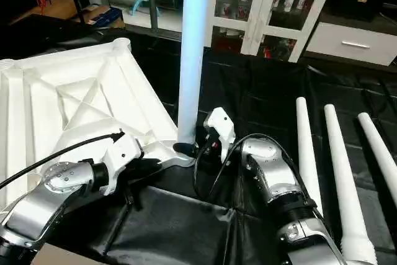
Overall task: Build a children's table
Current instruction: Rotate leg to tighten
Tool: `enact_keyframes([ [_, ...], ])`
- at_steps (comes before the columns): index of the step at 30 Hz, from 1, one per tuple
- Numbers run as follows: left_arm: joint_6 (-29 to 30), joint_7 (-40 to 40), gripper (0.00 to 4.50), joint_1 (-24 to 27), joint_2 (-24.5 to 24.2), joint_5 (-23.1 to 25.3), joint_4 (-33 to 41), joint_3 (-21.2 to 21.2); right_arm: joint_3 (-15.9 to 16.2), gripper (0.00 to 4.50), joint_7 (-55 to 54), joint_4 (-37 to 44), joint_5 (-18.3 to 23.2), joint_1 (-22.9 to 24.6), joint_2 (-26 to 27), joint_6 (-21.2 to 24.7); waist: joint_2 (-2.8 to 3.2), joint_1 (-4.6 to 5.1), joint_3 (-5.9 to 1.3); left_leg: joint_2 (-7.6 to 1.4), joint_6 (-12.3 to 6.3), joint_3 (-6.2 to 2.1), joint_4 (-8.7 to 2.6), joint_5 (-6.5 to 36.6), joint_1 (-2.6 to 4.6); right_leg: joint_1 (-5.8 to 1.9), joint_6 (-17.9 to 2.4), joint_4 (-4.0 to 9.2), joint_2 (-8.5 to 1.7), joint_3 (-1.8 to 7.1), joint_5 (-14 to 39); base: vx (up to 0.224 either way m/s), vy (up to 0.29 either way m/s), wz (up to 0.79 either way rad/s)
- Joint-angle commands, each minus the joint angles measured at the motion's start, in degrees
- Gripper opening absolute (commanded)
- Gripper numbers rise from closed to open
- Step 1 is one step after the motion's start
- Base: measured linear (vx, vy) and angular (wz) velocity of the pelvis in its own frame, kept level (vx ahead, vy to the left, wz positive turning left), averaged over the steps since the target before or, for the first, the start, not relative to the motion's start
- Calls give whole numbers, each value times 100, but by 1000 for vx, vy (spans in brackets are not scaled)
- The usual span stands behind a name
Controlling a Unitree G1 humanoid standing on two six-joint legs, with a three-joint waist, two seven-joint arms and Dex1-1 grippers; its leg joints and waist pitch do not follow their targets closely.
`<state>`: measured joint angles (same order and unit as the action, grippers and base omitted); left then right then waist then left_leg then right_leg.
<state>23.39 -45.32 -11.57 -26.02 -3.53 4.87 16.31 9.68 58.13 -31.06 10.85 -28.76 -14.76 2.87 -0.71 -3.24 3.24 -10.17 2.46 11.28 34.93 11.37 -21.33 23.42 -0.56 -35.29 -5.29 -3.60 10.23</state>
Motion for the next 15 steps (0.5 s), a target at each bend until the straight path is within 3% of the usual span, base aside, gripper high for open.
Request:
enact_keyframes([
  [1,-157,-171,0,-111,49,-86,209,130,-150,210,-166,-77,-27,-53,-114,37,81,27,-417,-298,-258,-124,-417,844,100,-295,-1582,297,-268,253,244,0,0,0],
  [6,-179,-180,0,-126,82,-93,151,156,-136,194,-225,71,-48,109,-102,82,38,22,-415,-305,-292,-118,-411,788,104,-293,-1544,298,-276,261,337,0,0,0],
  [9,-97,-24,0,-163,183,-44,47,142,-229,193,-981,-239,-276,-3,115,-79,14,33,-398,-301,-291,-115,-421,815,92,-281,-1502,319,-276,262,513,0,0,0],
  [10,-97,-24,0,-163,183,-44,47,142,-229,193,-981,-239,-276,-3,115,-79,27,40,-388,-302,-251,-115,-430,872,94,-267,-1484,331,-283,264,631,0,0,0],
  [13,208,705,0,-444,536,300,-456,101,-473,192,-2817,-891,-708,-307,464,-164,4,142,-350,-289,65,-131,-476,1277,108,-239,-1293,408,-287,271,1390,0,0,0],
  [15,289,1145,0,-634,755,451,-765,23,-577,192,-3441,-1068,-795,-398,581,-102,7,172,-371,-285,150,-155,-474,1428,122,-256,-1199,424,-301,260,1622,0,0,0],
])
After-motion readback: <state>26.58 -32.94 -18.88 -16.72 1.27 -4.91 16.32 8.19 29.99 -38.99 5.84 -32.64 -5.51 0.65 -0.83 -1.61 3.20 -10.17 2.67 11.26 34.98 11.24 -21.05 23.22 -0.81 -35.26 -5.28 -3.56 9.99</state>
